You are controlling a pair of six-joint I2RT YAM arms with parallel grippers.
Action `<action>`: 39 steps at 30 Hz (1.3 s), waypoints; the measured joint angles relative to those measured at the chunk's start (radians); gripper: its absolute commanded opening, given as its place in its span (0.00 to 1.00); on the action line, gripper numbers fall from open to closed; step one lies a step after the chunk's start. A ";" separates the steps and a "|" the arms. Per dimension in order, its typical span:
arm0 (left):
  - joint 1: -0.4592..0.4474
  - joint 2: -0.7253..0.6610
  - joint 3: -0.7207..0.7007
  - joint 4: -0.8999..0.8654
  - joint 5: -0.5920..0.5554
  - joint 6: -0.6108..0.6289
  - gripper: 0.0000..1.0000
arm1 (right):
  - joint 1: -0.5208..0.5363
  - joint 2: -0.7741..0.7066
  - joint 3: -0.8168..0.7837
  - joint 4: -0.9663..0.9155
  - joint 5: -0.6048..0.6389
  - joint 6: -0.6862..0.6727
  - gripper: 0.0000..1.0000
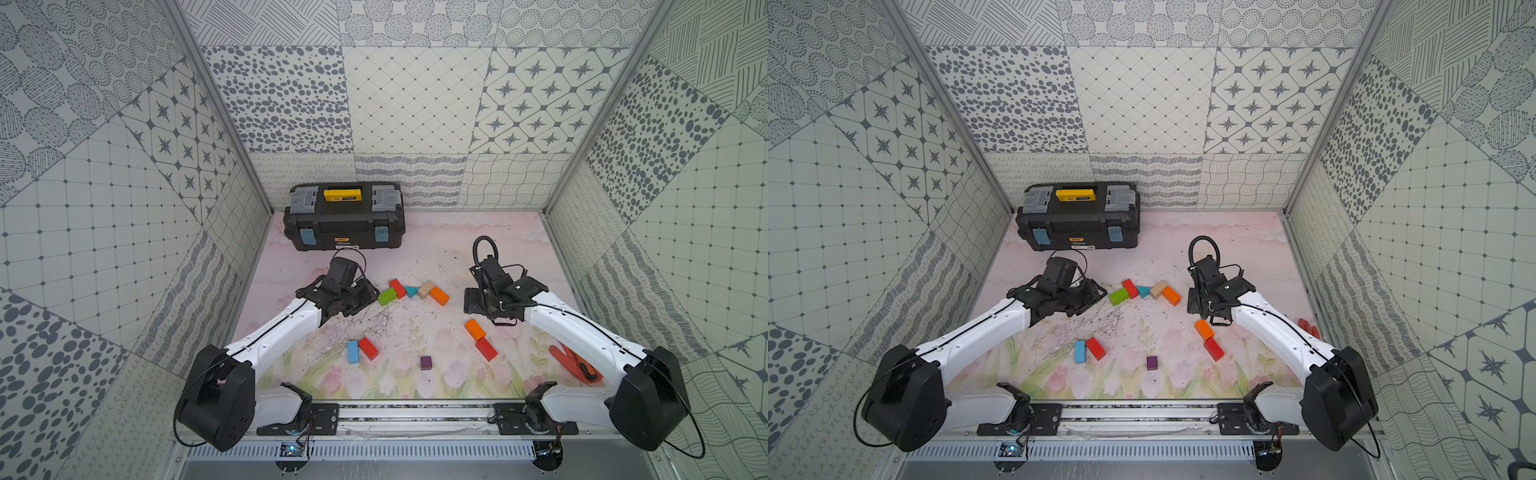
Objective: Assemble a heart with building blocks
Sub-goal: Assemble the building block at the center of the board, then pick up the building block from the center of the board.
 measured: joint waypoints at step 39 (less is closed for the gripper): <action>-0.064 -0.138 -0.143 -0.333 -0.049 0.113 0.53 | 0.000 0.170 -0.163 0.096 -0.127 -0.050 0.33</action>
